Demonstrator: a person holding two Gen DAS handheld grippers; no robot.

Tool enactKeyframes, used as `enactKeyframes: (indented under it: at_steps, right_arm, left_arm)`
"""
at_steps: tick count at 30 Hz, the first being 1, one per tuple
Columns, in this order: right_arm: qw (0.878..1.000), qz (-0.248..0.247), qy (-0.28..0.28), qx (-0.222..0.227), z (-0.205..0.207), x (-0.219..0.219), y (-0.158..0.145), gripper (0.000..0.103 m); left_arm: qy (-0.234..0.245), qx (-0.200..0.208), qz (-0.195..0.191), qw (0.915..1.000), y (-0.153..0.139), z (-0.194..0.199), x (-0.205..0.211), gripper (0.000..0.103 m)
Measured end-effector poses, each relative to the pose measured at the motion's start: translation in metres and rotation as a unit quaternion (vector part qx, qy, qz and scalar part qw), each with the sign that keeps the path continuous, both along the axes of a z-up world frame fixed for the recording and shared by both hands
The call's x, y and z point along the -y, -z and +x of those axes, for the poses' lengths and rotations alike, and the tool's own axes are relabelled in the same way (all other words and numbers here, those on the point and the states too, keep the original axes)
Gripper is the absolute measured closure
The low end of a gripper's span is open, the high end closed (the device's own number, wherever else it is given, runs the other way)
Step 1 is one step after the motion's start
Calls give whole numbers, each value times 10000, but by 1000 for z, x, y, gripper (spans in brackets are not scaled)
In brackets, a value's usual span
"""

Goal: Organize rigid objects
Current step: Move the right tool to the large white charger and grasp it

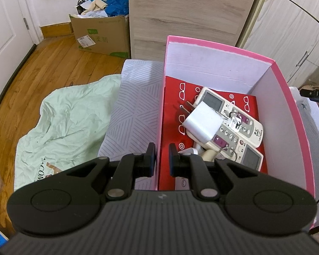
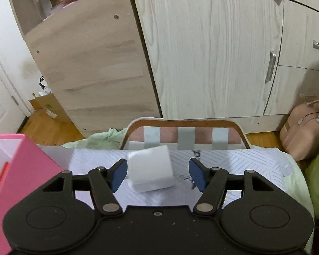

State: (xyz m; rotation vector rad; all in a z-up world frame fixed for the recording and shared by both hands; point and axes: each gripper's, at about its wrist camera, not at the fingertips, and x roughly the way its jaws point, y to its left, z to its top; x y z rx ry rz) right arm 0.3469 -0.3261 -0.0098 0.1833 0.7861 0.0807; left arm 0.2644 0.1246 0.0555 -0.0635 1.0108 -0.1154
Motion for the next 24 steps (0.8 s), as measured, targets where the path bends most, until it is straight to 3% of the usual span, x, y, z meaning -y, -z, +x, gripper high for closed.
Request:
enactKeyframes:
  at_steps: [13, 16, 24]
  right_arm:
    - [9995, -262, -160, -111, 21, -20, 19, 34]
    - [9986, -506, -120, 26, 20, -26, 19, 43]
    - [9983, -451, -111, -346, 14, -22, 14, 42]
  left_arm:
    - [0, -2, -4, 10000, 0, 0, 0, 93]
    - [14, 0, -8, 10000, 0, 0, 1, 93]
    - [74, -10, 3, 10000, 3, 3, 4, 93]
